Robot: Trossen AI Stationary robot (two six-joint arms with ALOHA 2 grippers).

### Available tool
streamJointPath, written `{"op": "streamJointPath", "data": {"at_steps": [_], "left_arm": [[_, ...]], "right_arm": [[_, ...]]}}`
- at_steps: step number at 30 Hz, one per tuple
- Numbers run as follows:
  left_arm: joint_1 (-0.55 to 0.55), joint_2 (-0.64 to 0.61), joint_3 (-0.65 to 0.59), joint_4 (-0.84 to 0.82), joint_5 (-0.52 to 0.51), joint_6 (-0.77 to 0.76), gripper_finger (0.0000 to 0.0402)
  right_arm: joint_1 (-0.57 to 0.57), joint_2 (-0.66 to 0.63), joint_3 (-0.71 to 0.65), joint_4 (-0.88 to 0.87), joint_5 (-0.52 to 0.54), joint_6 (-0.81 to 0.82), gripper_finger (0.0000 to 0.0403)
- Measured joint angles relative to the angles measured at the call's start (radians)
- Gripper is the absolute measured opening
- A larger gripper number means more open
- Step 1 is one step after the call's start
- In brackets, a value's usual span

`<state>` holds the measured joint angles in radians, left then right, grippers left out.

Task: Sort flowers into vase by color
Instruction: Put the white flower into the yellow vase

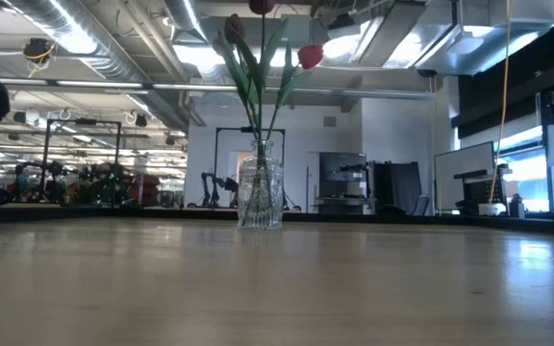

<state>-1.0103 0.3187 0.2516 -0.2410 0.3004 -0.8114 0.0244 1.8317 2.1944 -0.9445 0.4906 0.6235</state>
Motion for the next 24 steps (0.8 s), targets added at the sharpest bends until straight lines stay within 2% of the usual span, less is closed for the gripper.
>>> {"op": "streamJointPath", "data": {"at_steps": [8,13,24], "left_arm": [[0.000,0.000,0.050,-0.067,-0.108,-0.001,0.0090],[0.000,0.000,0.050,-0.111,-0.106,-0.040,0.0090],[0.000,0.000,0.058,-0.174,-0.028,-0.107,0.0090]], "right_arm": [[0.001,0.000,0.000,-0.001,-0.011,-0.010,0.0356],[0.001,0.000,0.000,0.000,-0.010,-0.049,0.0356],[0.001,0.000,0.000,0.000,0.004,-0.112,0.0356]]}}
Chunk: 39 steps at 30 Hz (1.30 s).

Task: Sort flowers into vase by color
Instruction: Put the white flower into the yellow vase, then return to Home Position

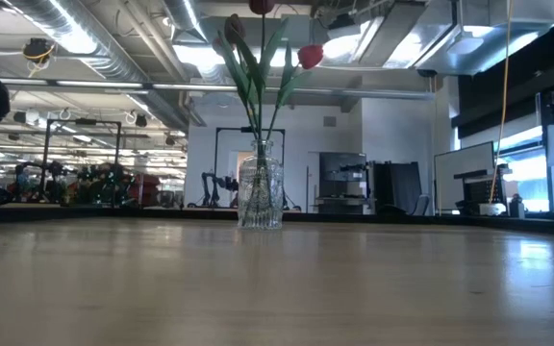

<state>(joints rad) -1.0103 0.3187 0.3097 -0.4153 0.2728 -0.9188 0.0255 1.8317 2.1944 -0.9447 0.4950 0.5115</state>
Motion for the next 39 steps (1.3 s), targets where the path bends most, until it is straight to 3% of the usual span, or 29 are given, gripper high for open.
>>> {"op": "streamJointPath", "data": {"at_steps": [3,6,8,12,15,23,26,31,39], "left_arm": [[0.000,0.000,0.038,-0.103,-0.011,-0.015,0.0090],[0.000,0.000,0.096,-0.204,-0.099,0.031,0.0090],[0.000,0.000,0.139,-0.209,-0.205,0.118,0.0090],[0.000,0.000,0.187,-0.163,-0.513,0.322,0.0090],[0.014,0.000,0.192,-0.116,-0.638,0.458,0.0087],[0.206,0.013,0.145,0.185,-0.665,0.680,0.0030],[0.308,0.031,0.114,0.247,-0.666,0.717,0.0006],[0.439,0.032,0.079,0.301,-0.646,0.720,0.0006],[0.496,0.017,0.077,0.302,-0.687,0.717,0.0002]], "right_arm": [[0.000,0.000,0.000,0.000,0.000,0.000,0.0356],[0.000,0.000,0.000,0.005,0.000,-0.004,0.0356],[0.000,0.000,0.000,0.012,0.000,-0.004,0.0356],[0.000,0.000,0.000,0.042,0.000,0.001,0.0354],[0.000,0.000,0.000,0.109,-0.003,-0.023,0.0337],[0.032,-0.001,0.000,0.159,0.004,-0.130,0.0212],[0.034,-0.001,-0.001,0.184,-0.091,-0.188,0.0142],[0.046,-0.004,-0.072,0.249,-0.256,-0.209,0.0018],[0.124,-0.092,-0.209,0.305,-0.269,-0.268,0.0006]]}}
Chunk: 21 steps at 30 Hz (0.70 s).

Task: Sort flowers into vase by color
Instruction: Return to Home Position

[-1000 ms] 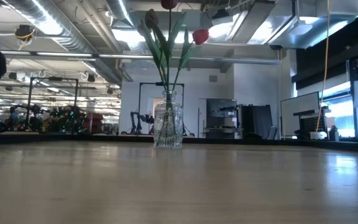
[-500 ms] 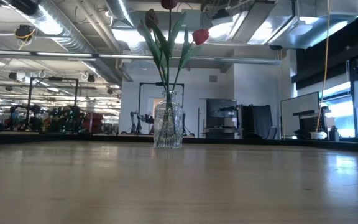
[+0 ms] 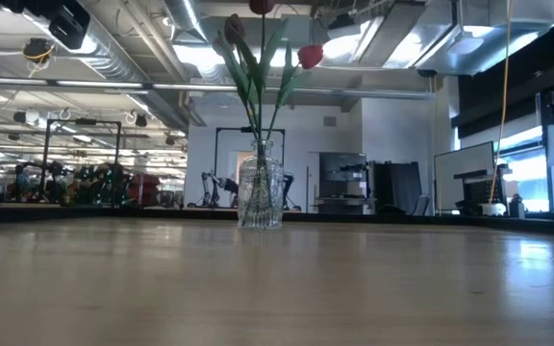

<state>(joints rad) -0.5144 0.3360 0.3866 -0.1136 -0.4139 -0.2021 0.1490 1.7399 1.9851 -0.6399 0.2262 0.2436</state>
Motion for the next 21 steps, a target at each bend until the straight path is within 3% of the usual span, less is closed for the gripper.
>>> {"op": "streamJointPath", "data": {"at_steps": [6,14,18,21], "left_arm": [[0.000,0.001,0.000,-0.012,-0.043,0.003,0.0009],[0.000,0.000,0.000,-0.002,-0.051,-0.055,0.0018],[0.017,-0.008,0.000,-0.040,-0.208,-0.050,0.0018],[0.033,-0.011,-0.004,-0.127,-0.115,-0.102,0.0018]], "right_arm": [[0.036,-0.187,-0.253,0.084,0.060,-0.050,0.0008],[-0.004,-0.548,-0.785,0.357,-0.042,-0.157,0.0006],[-0.062,-0.742,-0.987,0.358,-0.092,-0.200,0.0002],[-0.095,-0.878,-1.081,0.384,-0.097,-0.218,0.0005]]}}
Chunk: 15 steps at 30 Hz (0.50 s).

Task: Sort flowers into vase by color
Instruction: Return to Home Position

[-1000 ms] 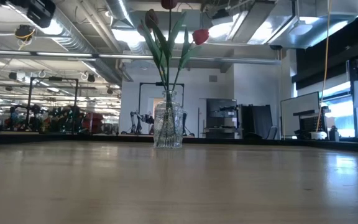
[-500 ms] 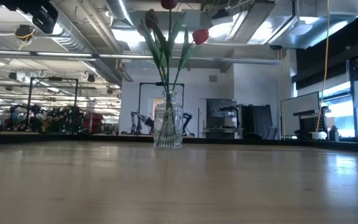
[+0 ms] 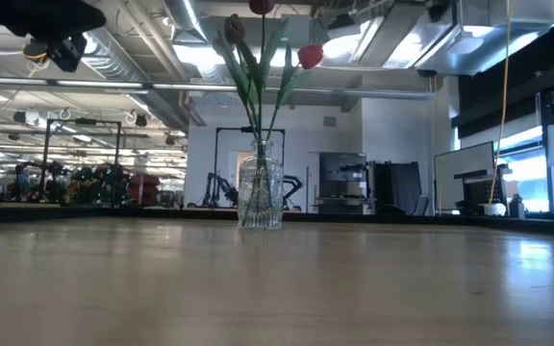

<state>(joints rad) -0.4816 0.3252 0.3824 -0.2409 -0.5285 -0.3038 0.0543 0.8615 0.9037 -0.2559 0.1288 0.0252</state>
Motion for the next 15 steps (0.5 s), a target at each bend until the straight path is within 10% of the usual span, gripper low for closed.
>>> {"op": "streamJointPath", "data": {"at_steps": [9,15], "left_arm": [[0.023,-0.016,-0.069,0.084,0.169,0.004,0.0018],[0.024,-0.056,-0.070,0.106,0.195,0.093,0.0018]], "right_arm": [[-0.022,-0.188,-0.098,-0.191,-0.047,-0.057,0.0006],[-0.022,-0.344,-0.336,0.152,-0.115,-0.116,0.0007]]}}
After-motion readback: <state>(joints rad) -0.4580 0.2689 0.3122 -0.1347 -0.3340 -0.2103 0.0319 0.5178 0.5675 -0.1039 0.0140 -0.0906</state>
